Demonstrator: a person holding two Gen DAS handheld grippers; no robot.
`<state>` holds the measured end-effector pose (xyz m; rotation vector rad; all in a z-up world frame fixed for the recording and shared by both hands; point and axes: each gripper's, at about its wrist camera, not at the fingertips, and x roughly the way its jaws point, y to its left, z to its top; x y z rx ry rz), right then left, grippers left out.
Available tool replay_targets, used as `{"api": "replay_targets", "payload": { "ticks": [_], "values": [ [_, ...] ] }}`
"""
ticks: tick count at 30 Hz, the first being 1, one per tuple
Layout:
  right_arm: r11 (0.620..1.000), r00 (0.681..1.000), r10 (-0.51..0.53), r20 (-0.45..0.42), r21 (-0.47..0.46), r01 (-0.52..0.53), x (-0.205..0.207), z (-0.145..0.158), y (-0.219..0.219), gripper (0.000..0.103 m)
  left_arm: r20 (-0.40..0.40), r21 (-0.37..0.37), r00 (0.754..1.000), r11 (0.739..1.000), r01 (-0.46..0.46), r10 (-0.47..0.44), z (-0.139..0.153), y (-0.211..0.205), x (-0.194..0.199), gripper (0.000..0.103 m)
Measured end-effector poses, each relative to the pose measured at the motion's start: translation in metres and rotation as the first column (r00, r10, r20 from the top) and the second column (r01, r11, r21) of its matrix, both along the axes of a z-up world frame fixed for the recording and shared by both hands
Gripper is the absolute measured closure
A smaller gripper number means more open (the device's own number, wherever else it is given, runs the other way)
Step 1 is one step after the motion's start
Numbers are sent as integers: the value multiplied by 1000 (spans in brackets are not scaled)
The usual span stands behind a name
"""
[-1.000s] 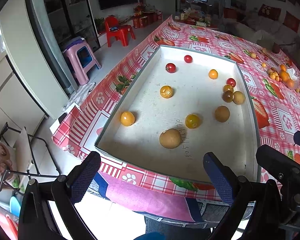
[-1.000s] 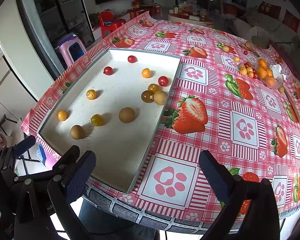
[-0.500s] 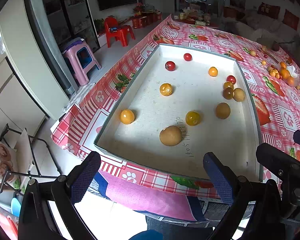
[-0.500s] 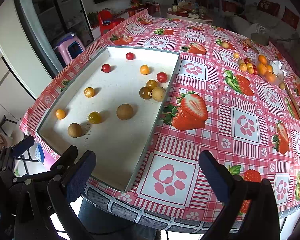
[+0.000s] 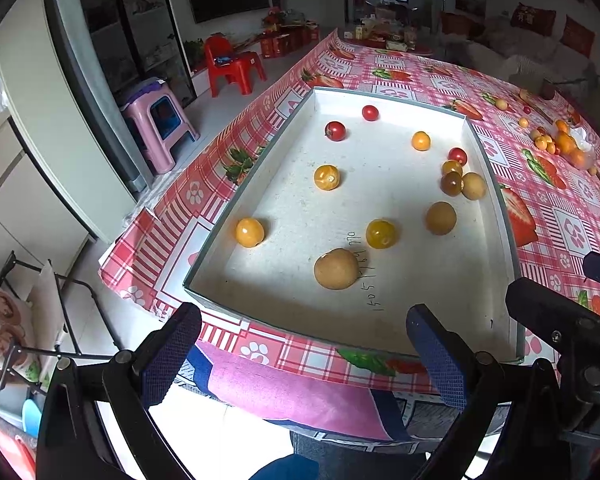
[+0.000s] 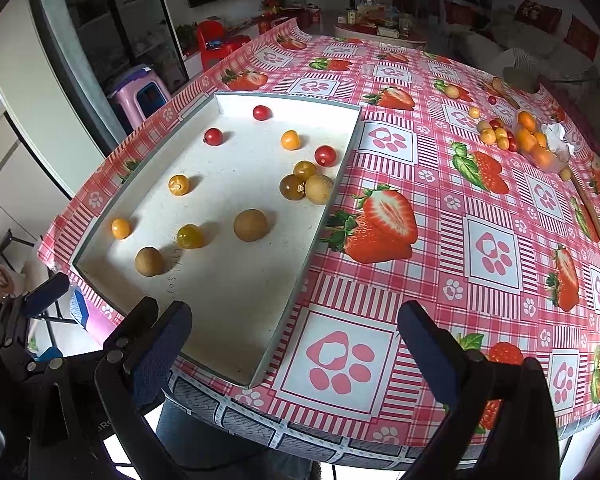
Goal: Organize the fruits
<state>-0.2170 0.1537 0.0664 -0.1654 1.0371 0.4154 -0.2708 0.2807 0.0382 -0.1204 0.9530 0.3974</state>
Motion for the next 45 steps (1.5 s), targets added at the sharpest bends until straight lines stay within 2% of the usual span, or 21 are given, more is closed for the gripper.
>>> {"api": "replay_targets", "payload": {
  "ticks": [24, 40, 45],
  "values": [
    [999, 999, 41, 5, 27, -41, -3, 3, 1, 0, -28, -24, 1000, 1000, -7, 6, -1, -1, -1, 0],
    [997, 998, 60, 0, 38, -59, -4, 2, 1, 0, -49, 3, 999, 1000, -7, 7, -3, -7, 2, 0],
    [998, 999, 54, 0, 36, -54, -4, 3, 0, 0, -14, 23, 1000, 1000, 1, 0, 0, -9, 1, 0]
  ]
}}
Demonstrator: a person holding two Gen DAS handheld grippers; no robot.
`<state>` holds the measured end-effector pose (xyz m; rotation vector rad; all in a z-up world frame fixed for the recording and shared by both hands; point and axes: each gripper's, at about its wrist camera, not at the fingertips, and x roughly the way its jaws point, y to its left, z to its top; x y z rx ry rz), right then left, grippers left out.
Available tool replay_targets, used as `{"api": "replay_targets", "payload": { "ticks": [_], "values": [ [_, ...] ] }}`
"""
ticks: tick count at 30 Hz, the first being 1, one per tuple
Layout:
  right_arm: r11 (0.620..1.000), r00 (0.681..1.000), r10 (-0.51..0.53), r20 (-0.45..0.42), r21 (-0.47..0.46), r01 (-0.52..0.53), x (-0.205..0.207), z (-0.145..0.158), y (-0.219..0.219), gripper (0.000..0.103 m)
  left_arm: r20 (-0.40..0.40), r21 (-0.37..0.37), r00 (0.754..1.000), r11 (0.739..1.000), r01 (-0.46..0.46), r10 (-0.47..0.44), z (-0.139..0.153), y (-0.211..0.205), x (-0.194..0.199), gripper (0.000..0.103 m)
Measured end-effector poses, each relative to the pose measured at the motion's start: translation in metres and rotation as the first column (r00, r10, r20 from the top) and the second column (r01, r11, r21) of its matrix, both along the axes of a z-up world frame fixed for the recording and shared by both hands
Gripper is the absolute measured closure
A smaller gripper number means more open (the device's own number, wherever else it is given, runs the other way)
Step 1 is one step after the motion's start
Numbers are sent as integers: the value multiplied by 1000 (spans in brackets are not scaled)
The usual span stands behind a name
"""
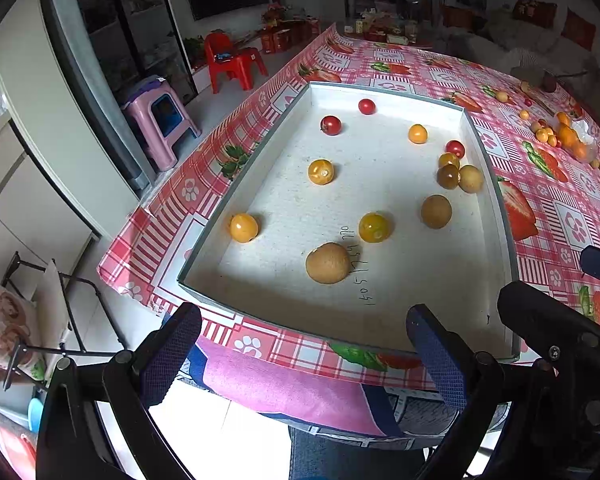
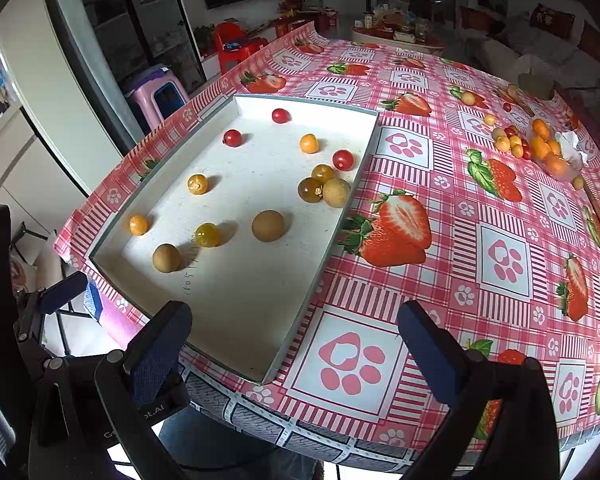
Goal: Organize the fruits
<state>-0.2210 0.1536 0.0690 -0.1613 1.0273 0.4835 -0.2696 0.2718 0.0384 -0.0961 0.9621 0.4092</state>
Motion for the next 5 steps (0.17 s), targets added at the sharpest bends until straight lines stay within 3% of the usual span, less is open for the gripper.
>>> {"api": "replay_targets", "payload": {
  "ticks": [5],
  "values": [
    [1000, 1000, -4, -5, -5, 3, 1, -2, -1, 0, 5, -8, 1000, 1000, 17, -16, 2, -1, 0, 0]
  ]
}}
